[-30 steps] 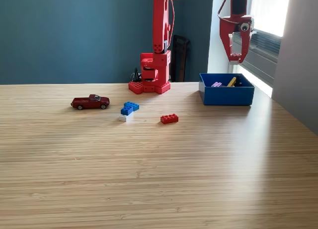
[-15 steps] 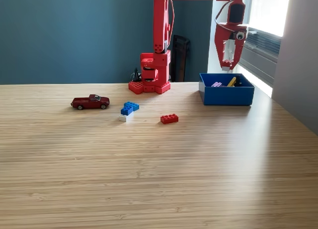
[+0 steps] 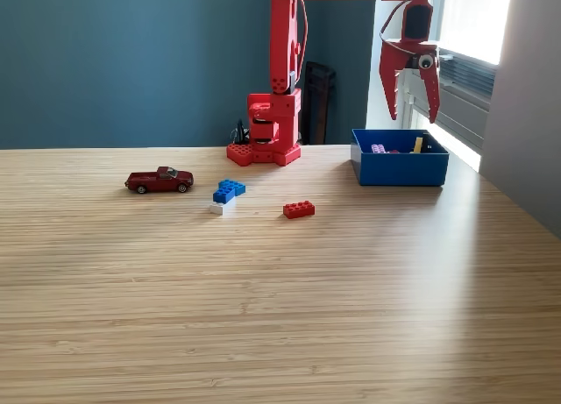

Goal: Grasp a lego block and put it in the bin.

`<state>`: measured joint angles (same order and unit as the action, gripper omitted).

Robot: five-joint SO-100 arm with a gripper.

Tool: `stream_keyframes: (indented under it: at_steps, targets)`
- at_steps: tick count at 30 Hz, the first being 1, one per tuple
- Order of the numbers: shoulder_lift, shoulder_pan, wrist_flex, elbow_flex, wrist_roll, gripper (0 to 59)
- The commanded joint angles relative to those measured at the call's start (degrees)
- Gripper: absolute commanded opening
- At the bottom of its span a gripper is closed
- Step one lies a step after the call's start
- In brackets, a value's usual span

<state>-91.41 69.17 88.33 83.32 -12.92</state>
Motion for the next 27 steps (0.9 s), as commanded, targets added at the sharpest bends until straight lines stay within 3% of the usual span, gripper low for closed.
stream_keyframes:
  at_steps: [1, 12, 27]
  targets:
    - [-5.27, -8.44, -0.44, -5.71, -1.67, 1.5]
    - [-5.27, -31.11, -0.79, -6.94, -0.88, 0.1]
    - [-5.27, -33.57, -4.22, -1.49, -0.44, 0.1]
